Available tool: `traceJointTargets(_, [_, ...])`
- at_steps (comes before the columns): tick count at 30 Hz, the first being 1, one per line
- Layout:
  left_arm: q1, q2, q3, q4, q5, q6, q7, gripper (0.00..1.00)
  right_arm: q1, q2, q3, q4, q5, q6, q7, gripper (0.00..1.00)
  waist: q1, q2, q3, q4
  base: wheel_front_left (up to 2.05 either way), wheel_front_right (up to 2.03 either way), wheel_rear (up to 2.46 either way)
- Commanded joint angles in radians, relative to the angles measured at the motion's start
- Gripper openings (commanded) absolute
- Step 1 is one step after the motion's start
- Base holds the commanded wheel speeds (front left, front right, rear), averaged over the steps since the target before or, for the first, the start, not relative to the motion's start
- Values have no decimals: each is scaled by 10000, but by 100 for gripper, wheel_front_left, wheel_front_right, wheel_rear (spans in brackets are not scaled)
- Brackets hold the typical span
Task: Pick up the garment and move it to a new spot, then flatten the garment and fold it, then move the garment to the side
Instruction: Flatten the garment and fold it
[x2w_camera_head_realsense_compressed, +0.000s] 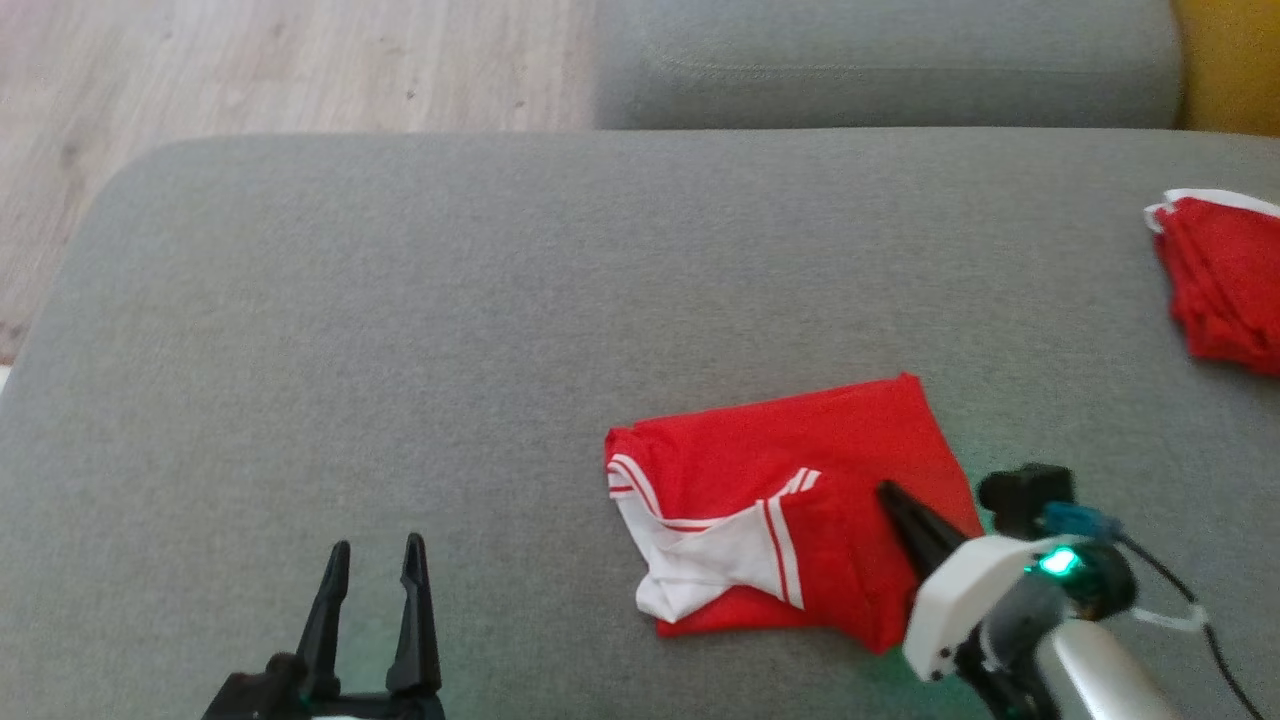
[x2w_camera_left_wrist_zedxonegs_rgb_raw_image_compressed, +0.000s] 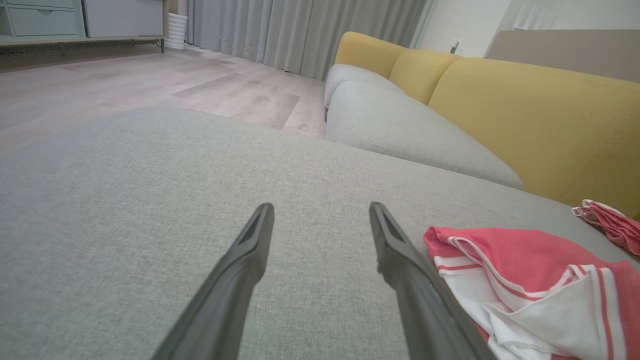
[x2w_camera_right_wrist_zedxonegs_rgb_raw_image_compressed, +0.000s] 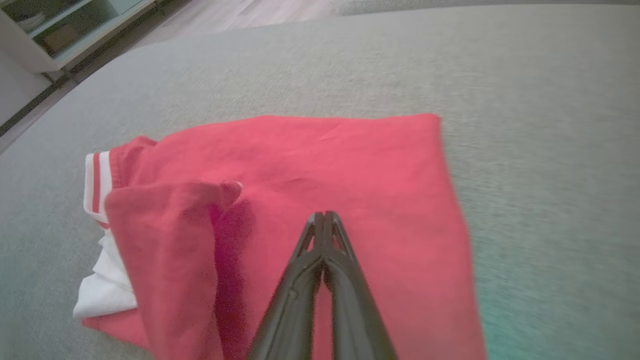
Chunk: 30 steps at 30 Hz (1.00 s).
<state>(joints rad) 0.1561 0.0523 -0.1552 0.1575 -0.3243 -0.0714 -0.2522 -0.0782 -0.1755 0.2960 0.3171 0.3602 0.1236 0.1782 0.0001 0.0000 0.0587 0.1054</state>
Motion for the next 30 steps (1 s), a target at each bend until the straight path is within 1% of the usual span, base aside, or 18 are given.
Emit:
traceJointTargets(1, [-420, -20, 252, -223, 45, -27, -95, 100, -447, -141, 362, -115, 39, 71, -133, 0, -1, 0, 108, 129, 0, 0, 0])
traceJointTargets(2, [-469, -20, 221, -187, 33, -22, -95, 100, -644, -110, 834, 211, 89, 71, -189, 0, -1, 0, 144, 238, 0, 0, 0])
traceJointTargets(6, [-504, -20, 184, -157, -27, 18, -95, 100, -784, -22, 1829, 482, 537, 71, -228, 0, -1, 0, 138, 425, 0, 0, 0])
traceJointTargets(11, [-463, -20, 201, -146, -39, 38, -95, 100, -797, -174, 3154, 320, 1073, 71, -144, 0, -1, 0, 46, 590, 0, 0, 0])
traceJointTargets(15, [-385, -20, 275, -139, -35, 41, -95, 100, -813, -281, 4254, 57, 1583, 71, 188, 0, -1, 0, -75, 596, 0, 0, 0])
traceJointTargets(17, [-354, -20, 274, -132, -39, 53, -95, 100, -846, -372, 4637, -89, 1818, 71, 256, 0, -1, 0, -177, 575, 0, 0, 0])
traceJointTargets(20, [-284, -20, 266, -159, -62, 90, -95, 100, -930, -532, 4660, -290, 1954, 71, 92, 0, -1, 0, -326, 503, 0, 0, 0])
traceJointTargets(22, [-227, -20, 266, -182, -56, 110, -95, 100, -958, -683, 4424, -433, 1950, 71, -76, 0, -1, 0, -432, 444, 0, 0, 0])
traceJointTargets(26, [-121, -20, 281, -220, -1, 128, -95, 100, -806, -1052, 3235, -691, 1643, 71, -506, 0, -1, 0, -671, 324, 0, 0, 0])
traceJointTargets(27, [-89, -20, 290, -234, 15, 135, -95, 100, -718, -1136, 2849, -763, 1477, 71, -633, 8, -1, 0, -715, 290, 0, 0, 0])
traceJointTargets(28, [-54, -20, 285, -245, 43, 131, -95, 100, -608, -1210, 2447, -844, 1298, 71, -771, 30, -1, 0, -755, 261, 0, 0, 0])
traceJointTargets(29, [-24, -20, 271, -247, 77, 117, -95, 100, -490, -1272, 2067, -944, 1114, 71, -934, 67, -1, 0, -782, 237, 0, 0, 0])
traceJointTargets(30, [0, -20, 262, -235, 127, 101, -95, 100, -372, -1314, 1688, -1067, 941, 71, -1192, 94, -1, 0, -816, 210, 0, 0, 0])
